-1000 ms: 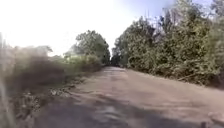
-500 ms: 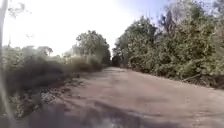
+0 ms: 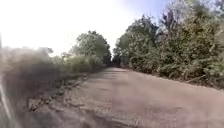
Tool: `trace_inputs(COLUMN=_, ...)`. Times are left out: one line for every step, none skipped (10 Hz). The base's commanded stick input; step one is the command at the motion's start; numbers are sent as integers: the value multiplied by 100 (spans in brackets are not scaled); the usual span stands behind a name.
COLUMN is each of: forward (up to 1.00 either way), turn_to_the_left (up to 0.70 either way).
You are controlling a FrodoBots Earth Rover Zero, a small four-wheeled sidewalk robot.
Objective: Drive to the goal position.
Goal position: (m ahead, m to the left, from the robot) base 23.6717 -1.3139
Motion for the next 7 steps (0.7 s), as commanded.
trace_inputs(forward=70, turn_to_the_left=0)
trace_inputs(forward=70, turn_to_the_left=0)
trace_inputs(forward=70, turn_to_the_left=0)
trace_inputs(forward=70, turn_to_the_left=0)
trace_inputs(forward=70, turn_to_the_left=0)
trace_inputs(forward=70, turn_to_the_left=0)
trace_inputs(forward=70, turn_to_the_left=0)
